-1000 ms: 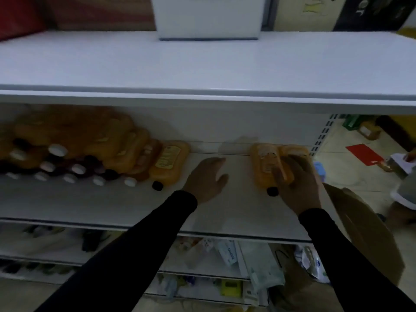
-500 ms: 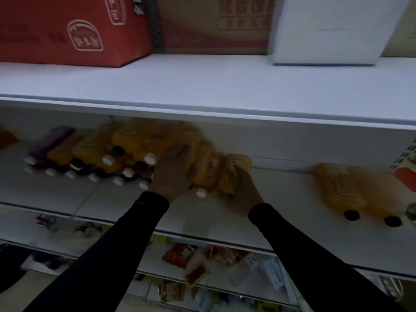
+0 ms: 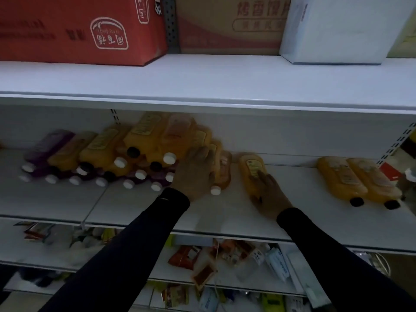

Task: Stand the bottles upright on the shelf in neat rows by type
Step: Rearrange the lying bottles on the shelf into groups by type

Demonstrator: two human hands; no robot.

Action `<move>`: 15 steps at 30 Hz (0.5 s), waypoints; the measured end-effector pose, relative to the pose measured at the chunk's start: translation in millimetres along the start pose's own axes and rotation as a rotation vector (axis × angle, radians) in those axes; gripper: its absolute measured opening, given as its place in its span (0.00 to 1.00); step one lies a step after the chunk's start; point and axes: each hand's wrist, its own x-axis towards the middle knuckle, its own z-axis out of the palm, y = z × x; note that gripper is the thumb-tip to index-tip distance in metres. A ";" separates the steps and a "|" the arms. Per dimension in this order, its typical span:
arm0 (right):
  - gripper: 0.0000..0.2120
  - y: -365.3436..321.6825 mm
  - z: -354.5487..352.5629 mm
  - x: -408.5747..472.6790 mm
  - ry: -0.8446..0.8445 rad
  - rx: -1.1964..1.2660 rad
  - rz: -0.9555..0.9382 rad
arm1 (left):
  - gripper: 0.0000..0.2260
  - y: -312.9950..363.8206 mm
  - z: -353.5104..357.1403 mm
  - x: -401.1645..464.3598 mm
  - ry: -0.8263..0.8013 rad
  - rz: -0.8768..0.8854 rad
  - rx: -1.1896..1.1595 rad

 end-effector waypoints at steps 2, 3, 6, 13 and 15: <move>0.31 1.7 0.3 -5.7 0.015 -0.018 0.001 | 0.26 -0.1 7.4 -7.6 -0.070 -0.009 -0.016; 0.31 2.5 0.5 -8.5 0.019 -0.006 0.008 | 0.25 0.7 5.9 -10.7 -0.054 -0.006 -0.060; 0.31 2.4 0.7 -13.0 0.025 0.058 0.058 | 0.18 -6.7 -18.0 -10.8 0.230 0.011 -0.157; 0.30 -6.2 3.4 -14.3 0.064 0.108 0.115 | 0.25 -119.1 -37.1 -18.4 0.107 -0.485 -0.149; 0.29 -9.4 4.6 -14.9 0.092 0.134 0.128 | 0.30 -137.7 -25.9 -23.5 -0.024 -0.514 -0.239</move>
